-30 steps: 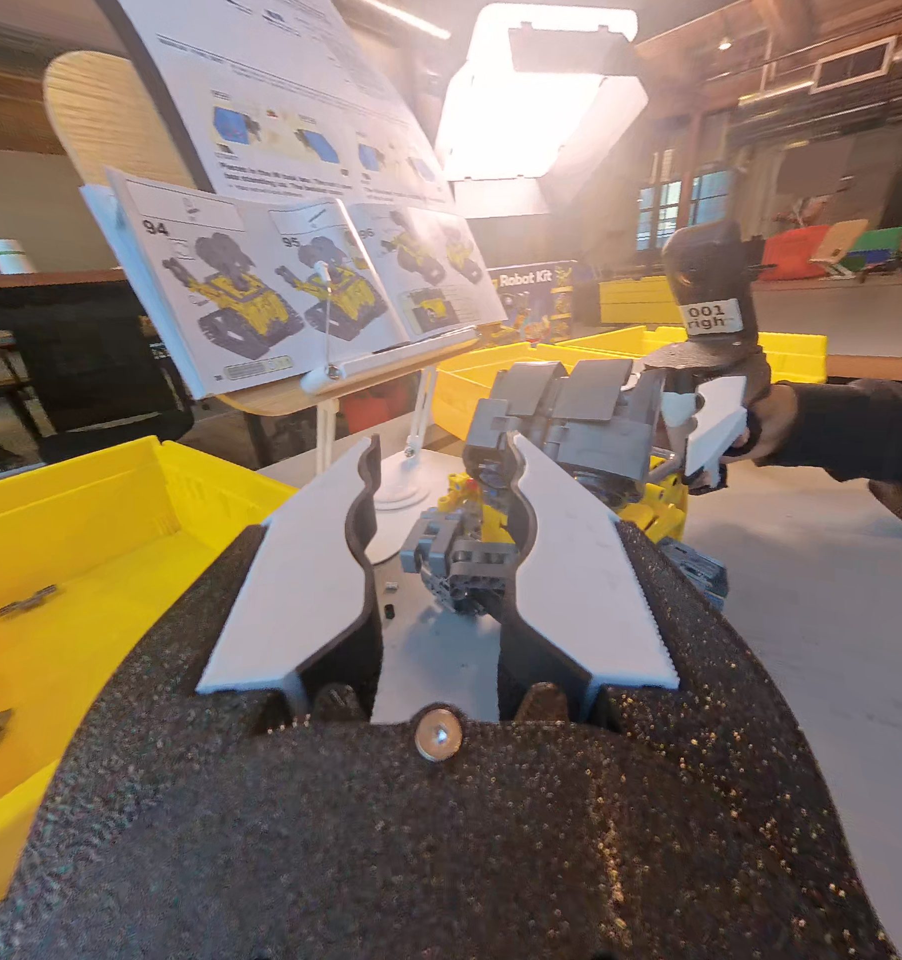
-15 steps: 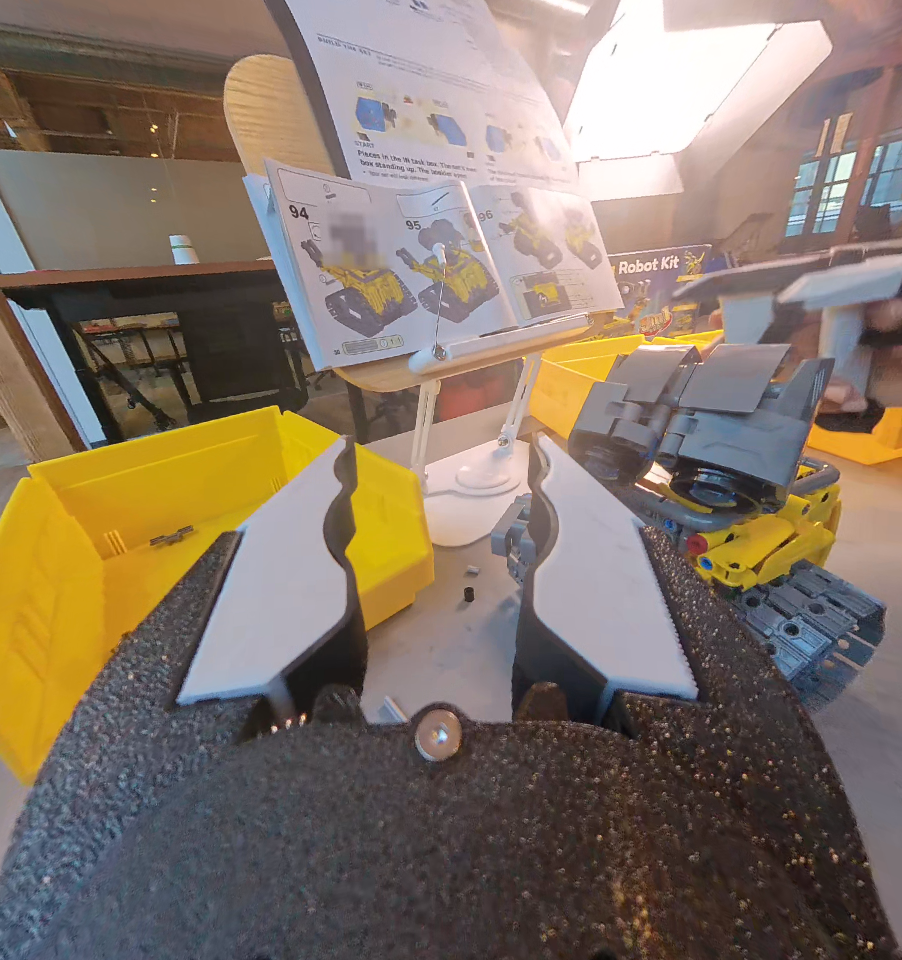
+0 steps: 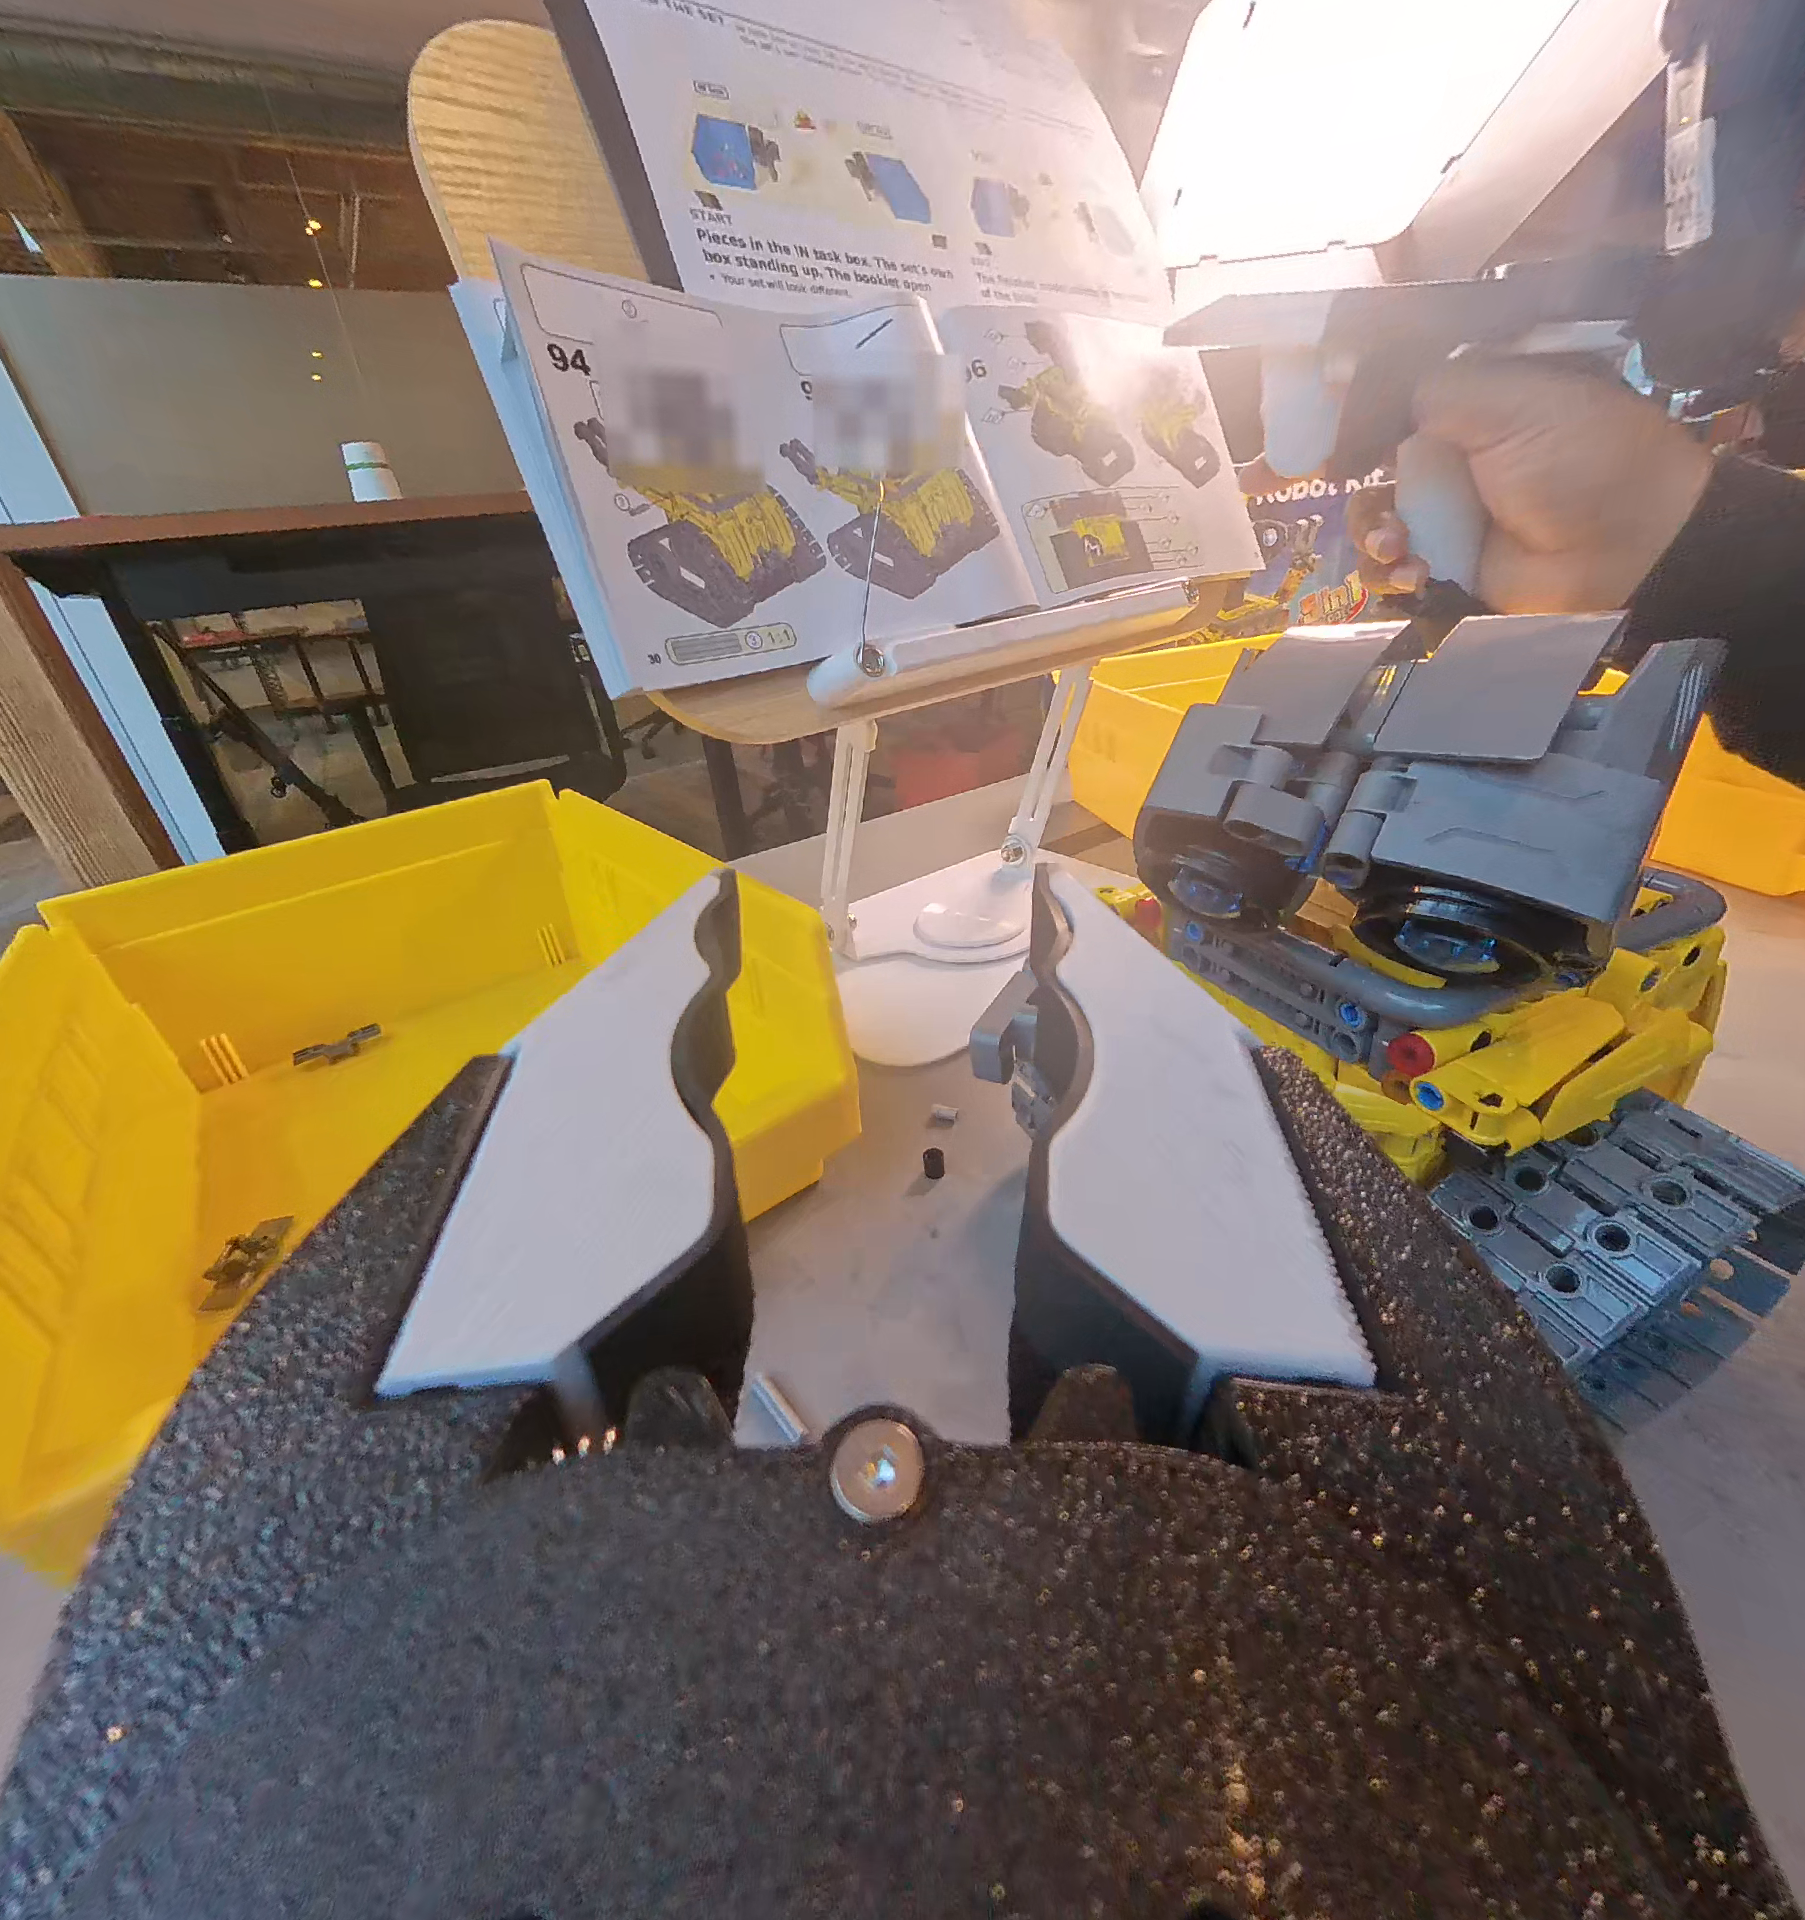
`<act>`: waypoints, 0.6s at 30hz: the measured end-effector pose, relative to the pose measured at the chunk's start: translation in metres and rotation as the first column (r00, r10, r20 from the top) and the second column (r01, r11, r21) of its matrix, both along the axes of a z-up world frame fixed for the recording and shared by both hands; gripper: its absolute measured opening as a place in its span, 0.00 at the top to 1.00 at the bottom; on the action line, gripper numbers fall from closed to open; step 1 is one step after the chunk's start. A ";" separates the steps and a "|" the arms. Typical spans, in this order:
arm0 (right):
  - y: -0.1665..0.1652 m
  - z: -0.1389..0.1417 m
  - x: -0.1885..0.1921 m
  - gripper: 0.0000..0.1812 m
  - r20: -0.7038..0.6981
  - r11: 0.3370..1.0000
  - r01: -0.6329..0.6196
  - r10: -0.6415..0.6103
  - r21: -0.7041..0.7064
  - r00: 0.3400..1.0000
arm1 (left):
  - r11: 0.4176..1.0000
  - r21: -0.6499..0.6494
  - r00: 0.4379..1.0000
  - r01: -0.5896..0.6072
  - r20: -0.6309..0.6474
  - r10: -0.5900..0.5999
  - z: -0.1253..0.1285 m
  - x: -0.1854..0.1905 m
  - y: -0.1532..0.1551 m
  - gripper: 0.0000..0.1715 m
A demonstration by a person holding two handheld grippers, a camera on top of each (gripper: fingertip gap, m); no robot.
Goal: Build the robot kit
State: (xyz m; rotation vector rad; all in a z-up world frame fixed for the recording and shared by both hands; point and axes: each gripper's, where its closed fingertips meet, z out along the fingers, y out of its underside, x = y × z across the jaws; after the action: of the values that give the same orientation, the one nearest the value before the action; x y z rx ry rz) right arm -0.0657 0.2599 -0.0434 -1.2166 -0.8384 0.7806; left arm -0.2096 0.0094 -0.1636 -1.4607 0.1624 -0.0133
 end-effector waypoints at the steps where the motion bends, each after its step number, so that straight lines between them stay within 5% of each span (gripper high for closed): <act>1: 0.004 -0.001 -0.002 1.00 0.010 1.000 0.011 -0.011 0.005 1.000 | 1.000 -0.004 1.000 0.003 0.001 -0.003 -0.001 0.001 0.001 0.68; 18: 0.013 -0.018 -0.029 0.97 0.106 0.996 0.032 -0.040 0.078 0.994 | 0.999 -0.030 1.000 0.014 -0.022 -0.015 -0.010 0.007 0.005 0.68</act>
State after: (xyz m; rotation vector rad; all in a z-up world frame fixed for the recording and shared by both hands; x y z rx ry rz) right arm -0.0947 0.2729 -0.0612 -1.2109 -0.9234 0.6524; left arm -0.2025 0.0142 -0.1738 -1.4903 0.1914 -0.0111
